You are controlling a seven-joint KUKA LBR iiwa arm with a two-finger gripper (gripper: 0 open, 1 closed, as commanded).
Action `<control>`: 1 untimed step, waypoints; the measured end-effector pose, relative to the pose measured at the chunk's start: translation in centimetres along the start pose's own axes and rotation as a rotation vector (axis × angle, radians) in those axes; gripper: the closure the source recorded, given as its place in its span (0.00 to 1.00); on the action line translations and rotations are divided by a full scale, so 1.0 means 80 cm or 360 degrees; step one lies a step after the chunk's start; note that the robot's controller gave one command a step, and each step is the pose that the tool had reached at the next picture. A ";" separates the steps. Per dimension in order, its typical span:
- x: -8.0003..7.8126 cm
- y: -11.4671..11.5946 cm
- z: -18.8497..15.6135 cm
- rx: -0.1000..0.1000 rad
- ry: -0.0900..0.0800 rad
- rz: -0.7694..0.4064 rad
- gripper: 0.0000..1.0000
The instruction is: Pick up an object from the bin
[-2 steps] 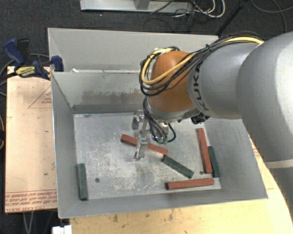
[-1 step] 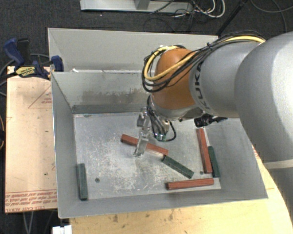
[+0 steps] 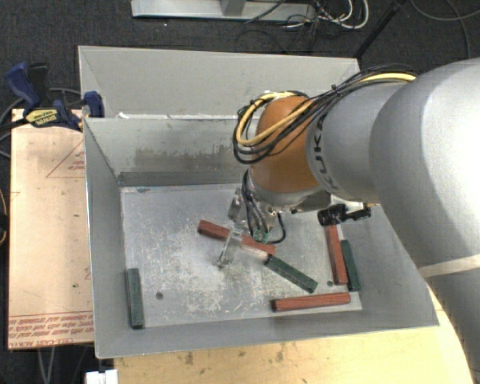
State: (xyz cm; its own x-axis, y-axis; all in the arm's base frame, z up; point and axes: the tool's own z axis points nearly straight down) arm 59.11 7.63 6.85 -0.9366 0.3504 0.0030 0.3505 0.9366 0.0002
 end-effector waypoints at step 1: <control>0.000 0.001 0.000 -0.0002 -0.0004 -0.0002 0.00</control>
Offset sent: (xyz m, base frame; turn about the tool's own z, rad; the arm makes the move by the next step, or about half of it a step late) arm 0.0000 0.0000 0.0000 0.0000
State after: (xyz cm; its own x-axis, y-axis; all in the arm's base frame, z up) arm 59.14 7.70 6.86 -0.9370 0.3494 0.0007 0.3494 0.9370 0.0015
